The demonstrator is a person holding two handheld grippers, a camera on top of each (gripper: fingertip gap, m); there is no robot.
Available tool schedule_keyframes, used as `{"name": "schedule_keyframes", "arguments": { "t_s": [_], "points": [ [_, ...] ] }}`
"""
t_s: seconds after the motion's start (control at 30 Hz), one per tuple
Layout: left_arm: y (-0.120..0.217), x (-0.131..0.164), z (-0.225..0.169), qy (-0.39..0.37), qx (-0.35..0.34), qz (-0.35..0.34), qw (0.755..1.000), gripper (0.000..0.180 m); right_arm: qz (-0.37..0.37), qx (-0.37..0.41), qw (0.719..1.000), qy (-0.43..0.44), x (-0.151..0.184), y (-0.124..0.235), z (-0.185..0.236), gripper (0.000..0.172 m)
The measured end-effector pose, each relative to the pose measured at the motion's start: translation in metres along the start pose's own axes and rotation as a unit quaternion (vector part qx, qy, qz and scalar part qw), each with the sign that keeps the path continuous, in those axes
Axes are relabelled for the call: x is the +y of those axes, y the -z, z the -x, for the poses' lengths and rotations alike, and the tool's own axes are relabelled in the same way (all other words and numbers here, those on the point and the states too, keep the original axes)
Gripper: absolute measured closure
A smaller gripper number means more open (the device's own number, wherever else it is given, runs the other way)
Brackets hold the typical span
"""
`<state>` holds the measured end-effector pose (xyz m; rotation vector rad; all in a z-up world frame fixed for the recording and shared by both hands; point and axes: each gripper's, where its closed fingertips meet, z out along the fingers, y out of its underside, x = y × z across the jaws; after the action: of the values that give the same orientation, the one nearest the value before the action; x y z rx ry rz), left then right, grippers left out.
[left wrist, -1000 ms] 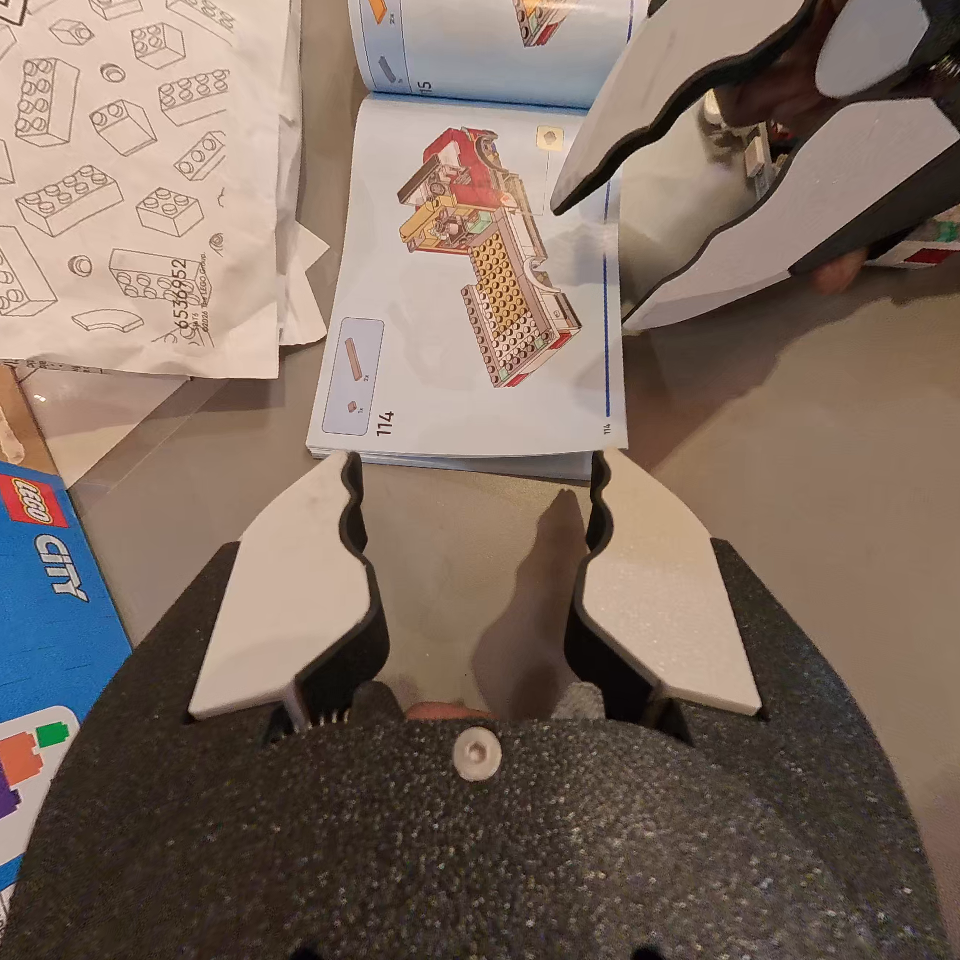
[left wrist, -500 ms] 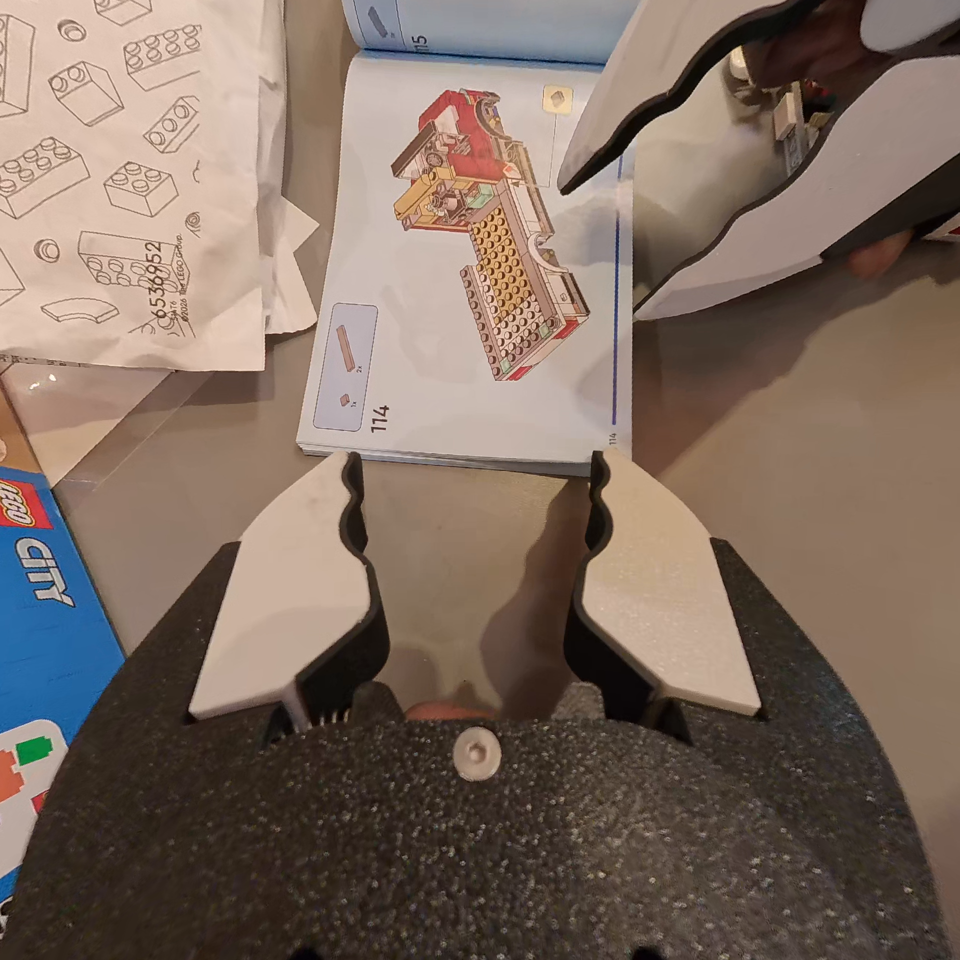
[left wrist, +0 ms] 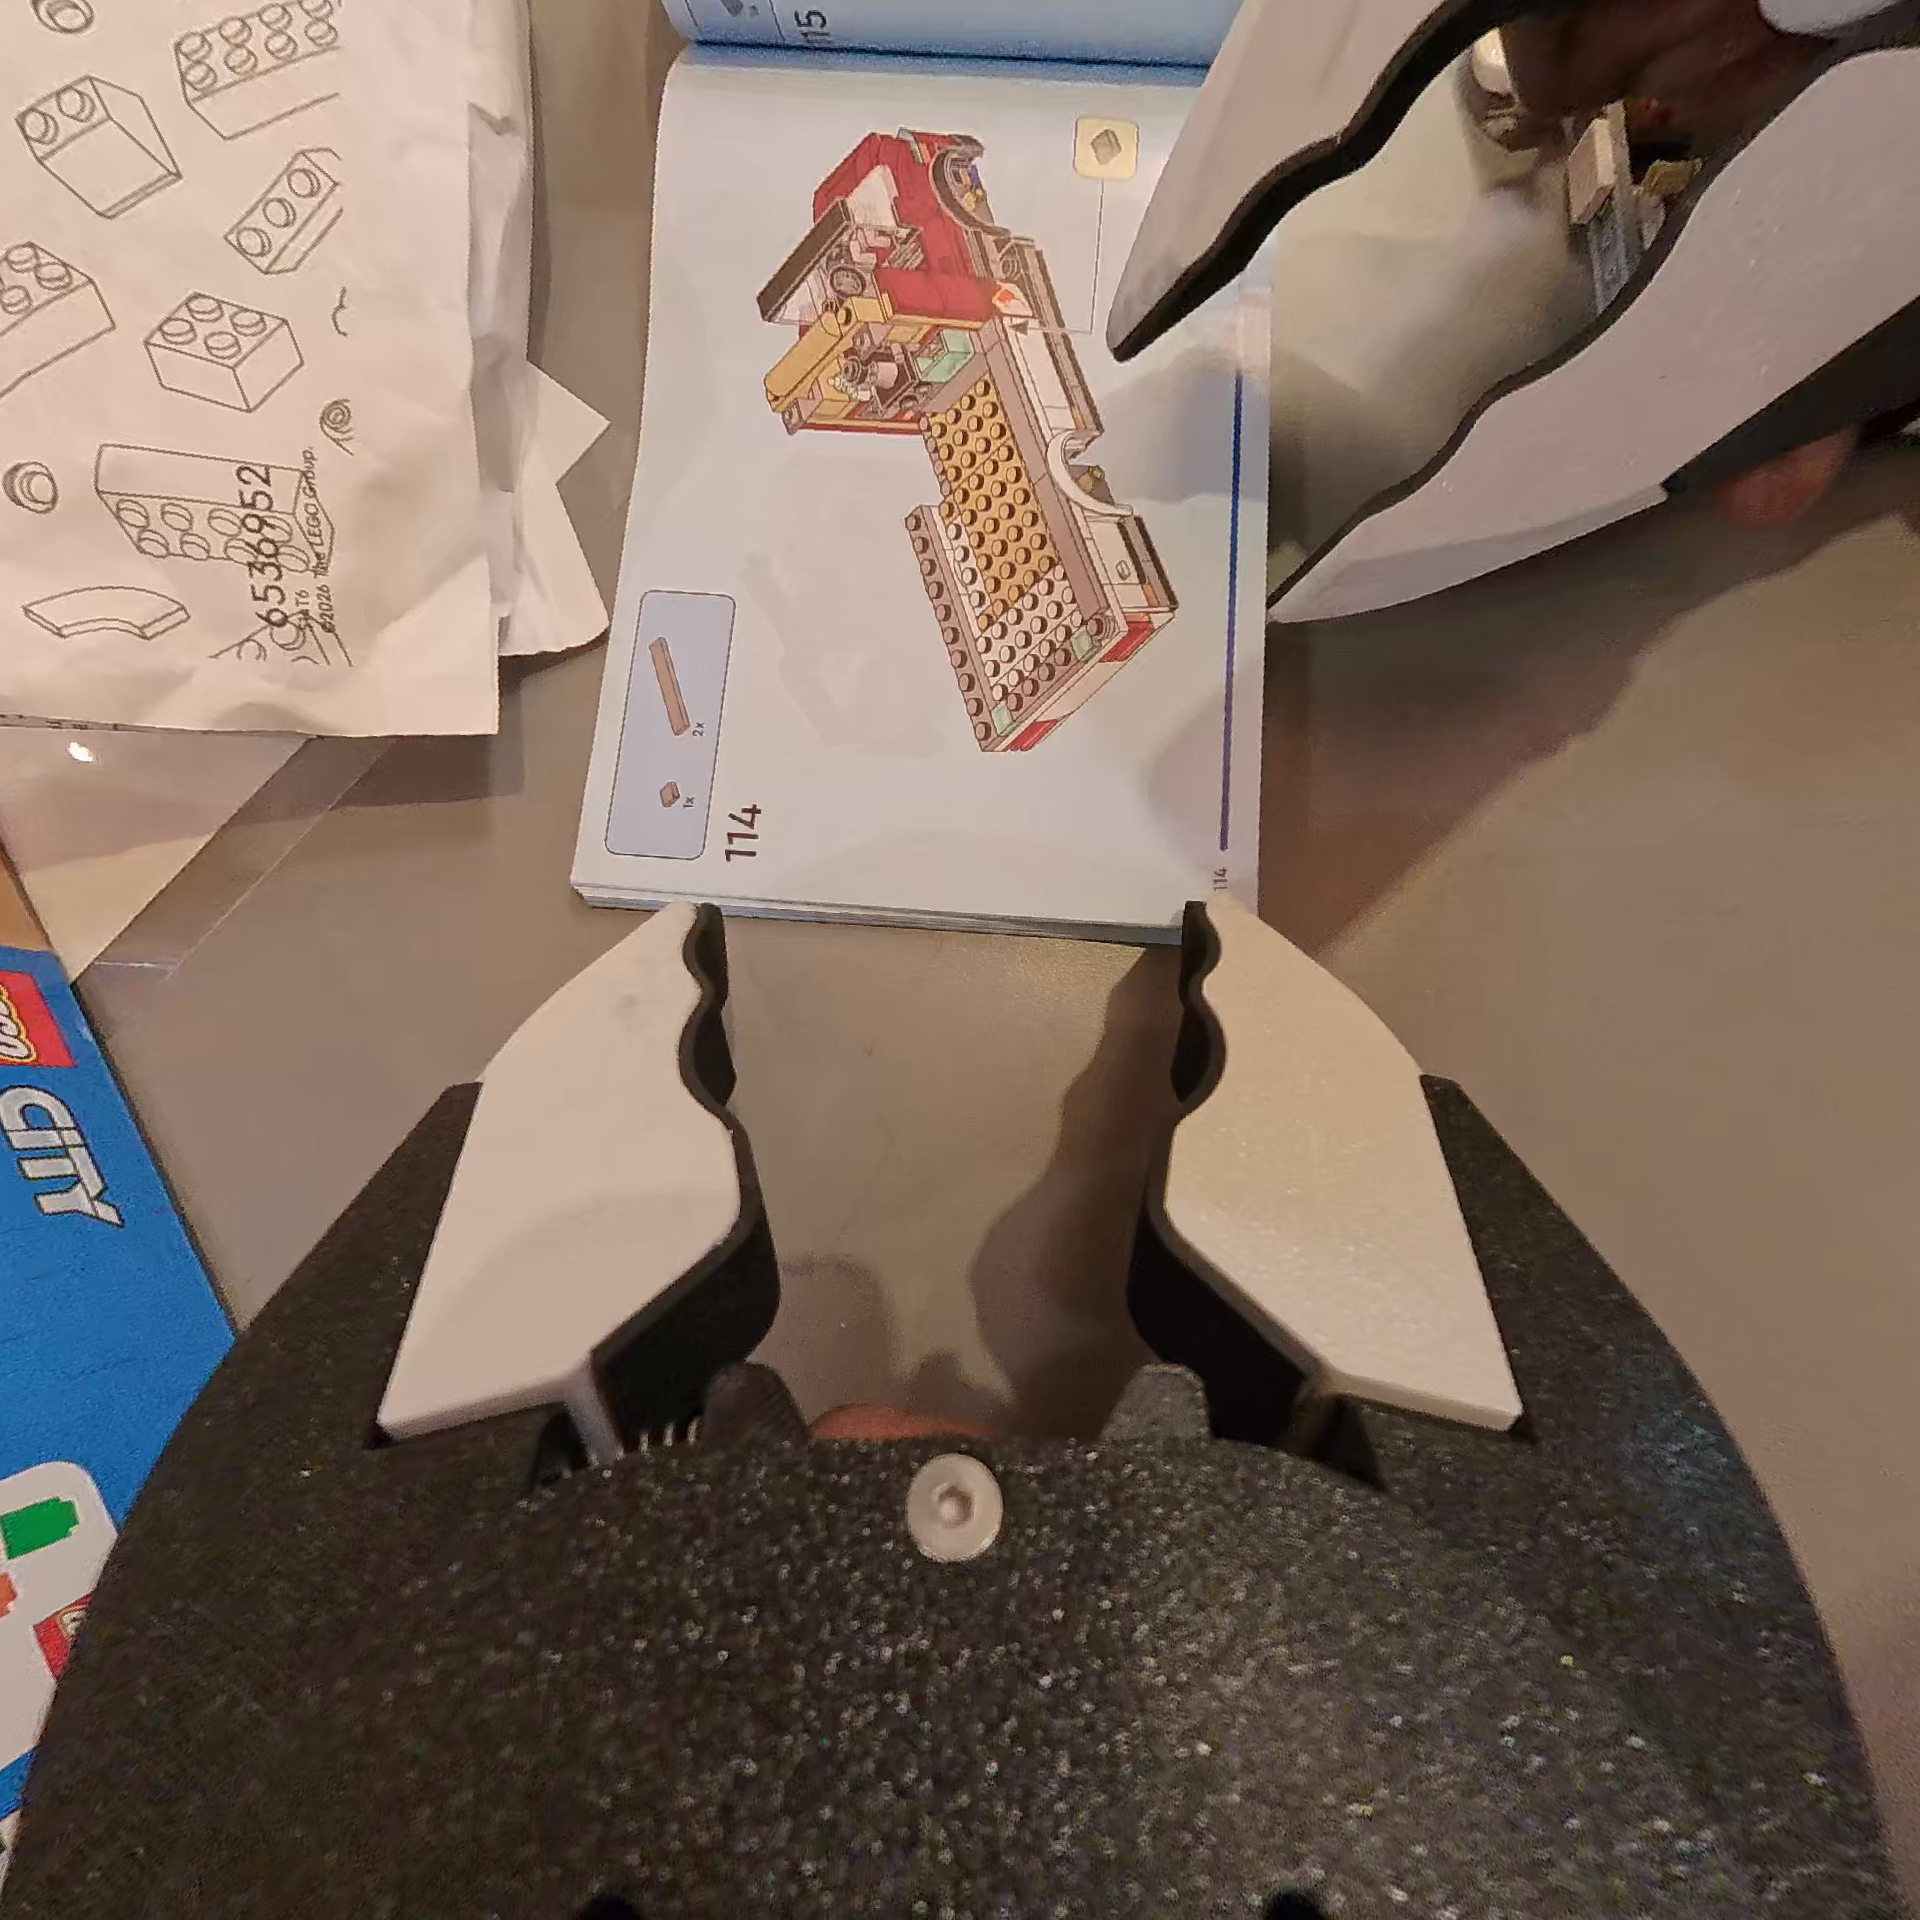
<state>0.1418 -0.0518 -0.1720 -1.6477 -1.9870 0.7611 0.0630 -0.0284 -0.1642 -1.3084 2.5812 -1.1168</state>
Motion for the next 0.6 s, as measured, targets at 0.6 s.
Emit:
{"name": "schedule_keyframes", "arguments": {
  "t_s": [0.6],
  "points": [
    [-0.0066, 0.0019, -0.0007, -0.005, -0.008, 0.015, 1.0, 0.096, 0.005, -0.004, 1.0, 0.01, 0.0003, -0.0047, 0.0056, 0.123]
  ]
}}
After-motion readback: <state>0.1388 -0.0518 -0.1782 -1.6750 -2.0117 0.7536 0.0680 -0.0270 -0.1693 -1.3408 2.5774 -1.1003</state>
